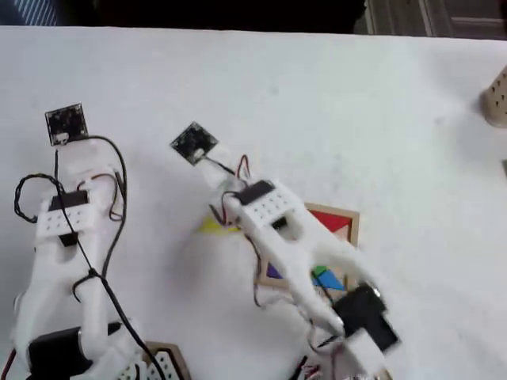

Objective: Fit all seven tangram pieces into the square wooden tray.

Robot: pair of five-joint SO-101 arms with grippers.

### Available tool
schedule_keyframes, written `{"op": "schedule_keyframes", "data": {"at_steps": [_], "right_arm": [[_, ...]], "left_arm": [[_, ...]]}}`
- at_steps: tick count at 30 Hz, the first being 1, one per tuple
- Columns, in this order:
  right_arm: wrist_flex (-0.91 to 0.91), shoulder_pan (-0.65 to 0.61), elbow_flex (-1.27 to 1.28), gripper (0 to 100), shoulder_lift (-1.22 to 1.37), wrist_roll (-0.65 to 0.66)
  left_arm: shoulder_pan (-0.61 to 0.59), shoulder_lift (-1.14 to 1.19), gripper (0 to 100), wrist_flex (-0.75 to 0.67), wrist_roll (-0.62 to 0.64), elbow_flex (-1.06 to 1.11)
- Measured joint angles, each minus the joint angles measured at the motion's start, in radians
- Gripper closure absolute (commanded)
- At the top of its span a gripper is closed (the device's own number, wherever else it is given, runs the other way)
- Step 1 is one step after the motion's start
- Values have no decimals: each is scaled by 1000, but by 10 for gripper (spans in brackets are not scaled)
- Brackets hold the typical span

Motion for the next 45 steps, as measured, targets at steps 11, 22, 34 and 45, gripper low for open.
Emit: {"op": "schedule_keyframes", "data": {"at_steps": [11,22,34,45], "right_arm": [[15,226,531,978,-750,3],[245,605,539,758,-795,9],[233,703,603,948,-796,9],[232,726,617,951,-796,9]], "left_arm": [[167,0,976,2,-195,0],[486,-2,976,12,-319,97],[779,-2,833,32,-433,21],[776,100,755,32,-377,-72]]}}
